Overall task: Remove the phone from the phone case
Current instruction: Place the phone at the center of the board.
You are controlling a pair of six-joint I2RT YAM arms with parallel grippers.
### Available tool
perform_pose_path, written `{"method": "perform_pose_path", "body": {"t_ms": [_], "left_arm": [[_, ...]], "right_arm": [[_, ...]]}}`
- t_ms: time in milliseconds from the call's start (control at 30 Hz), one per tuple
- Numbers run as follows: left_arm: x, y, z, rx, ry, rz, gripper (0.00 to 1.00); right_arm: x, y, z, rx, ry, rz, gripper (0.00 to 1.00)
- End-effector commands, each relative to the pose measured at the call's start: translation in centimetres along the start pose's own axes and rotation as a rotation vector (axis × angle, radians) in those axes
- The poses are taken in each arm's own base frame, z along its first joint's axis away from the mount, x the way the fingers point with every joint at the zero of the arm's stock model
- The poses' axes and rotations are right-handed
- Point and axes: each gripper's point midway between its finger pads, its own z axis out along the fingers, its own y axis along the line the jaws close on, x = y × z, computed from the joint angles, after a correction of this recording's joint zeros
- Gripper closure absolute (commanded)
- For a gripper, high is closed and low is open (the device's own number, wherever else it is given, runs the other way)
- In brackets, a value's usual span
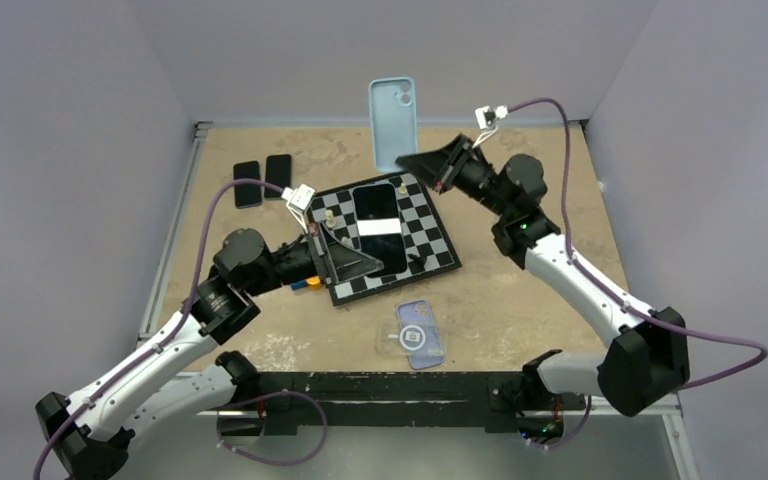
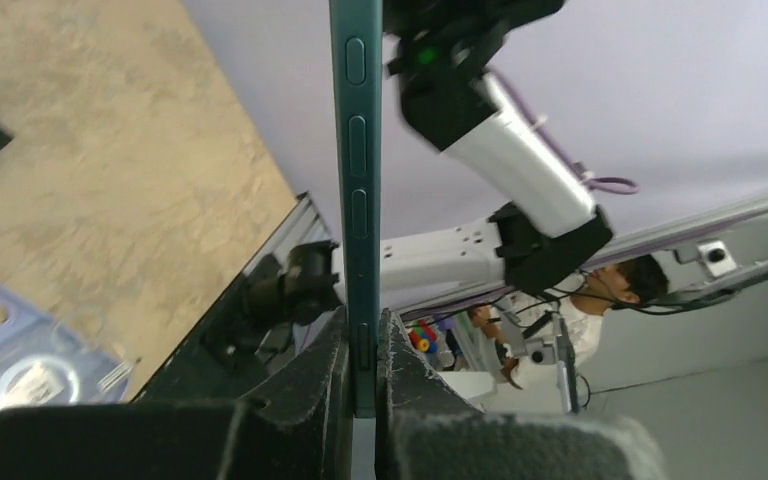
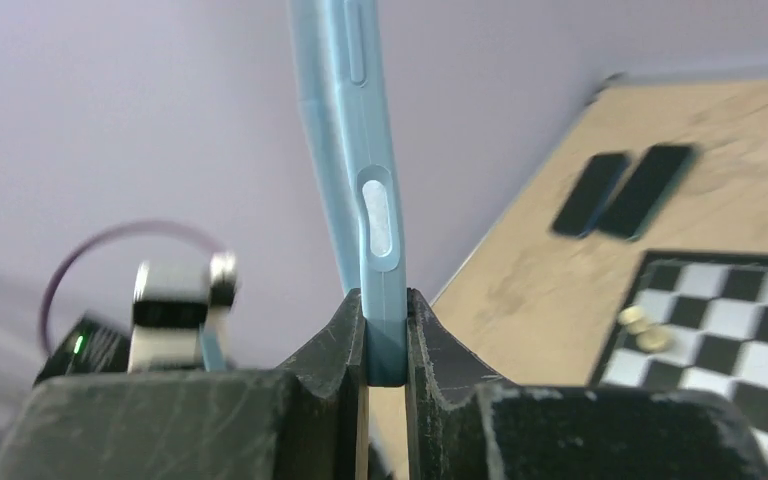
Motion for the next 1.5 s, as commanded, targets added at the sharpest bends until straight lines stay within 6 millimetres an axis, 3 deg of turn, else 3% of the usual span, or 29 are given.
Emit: {"method": "perform_pose_path", "body": {"t_ms": [0, 100, 167, 200, 300, 400, 600, 733, 900, 1000, 1267, 1467], "left_arm": [[0.3, 2.9, -2.3, -0.162, 0.042, 0.126, 1.0], [-2.6, 6.9, -4.9, -0.389, -0.012, 0.261, 1.0], [-5.6, 9.9, -7.6, -0.633, -0.029, 0.386, 1.0], [-6.7, 12.9, -9.3, -0.786, 0.0, 0.458, 1.0], [-12.2, 18.9, -13.2, -1.142, -0.005, 0.512, 1.0], [-16.5, 23.8, -15.9, -1.283, -0.05, 0.407, 1.0], [-23.5, 29.1, -23.2, -1.516, -0.21, 0.347, 1.0], [-24.0, 33.9, -27.0, -1.579, -0.122, 0.223, 1.0], [-24.5, 38.0, -27.2, -1.376, -0.099, 0.024, 1.0], [-25.2, 39.2, -27.2, -1.3, -0.129, -0.02, 1.0], [-24.5, 41.6, -26.6, -1.171, -0.091, -0.157, 1.0], [-23.0, 43.3, -27.8, -1.23, -0.054, -0.25, 0.92]], "right_arm": [[-6.7, -5.6, -0.2, 0.28, -0.145, -0.093, 1.0], [-6.5, -8.6, -1.8, 0.442, -0.083, -0.162, 1.0], [-5.2, -10.3, -3.6, 0.551, -0.011, -0.198, 1.0], [-4.5, -10.8, -4.5, 0.581, 0.008, -0.207, 1.0], [-2.6, -10.4, -6.9, 0.59, 0.037, -0.218, 1.0], [-1.0, -9.2, -8.7, 0.57, 0.079, -0.232, 1.0], [1.5, -6.3, -11.9, 0.516, 0.163, -0.268, 1.0], [3.7, -5.0, -13.2, 0.453, 0.221, -0.249, 1.0], [7.5, -4.3, -15.6, 0.407, 0.305, -0.187, 1.0], [9.3, -5.0, -17.2, 0.442, 0.332, -0.136, 1.0], [13.6, -8.5, -21.6, 0.653, 0.448, -0.017, 1.0], [17.5, -8.3, -22.1, 0.562, 0.566, 0.111, 1.0]]}}
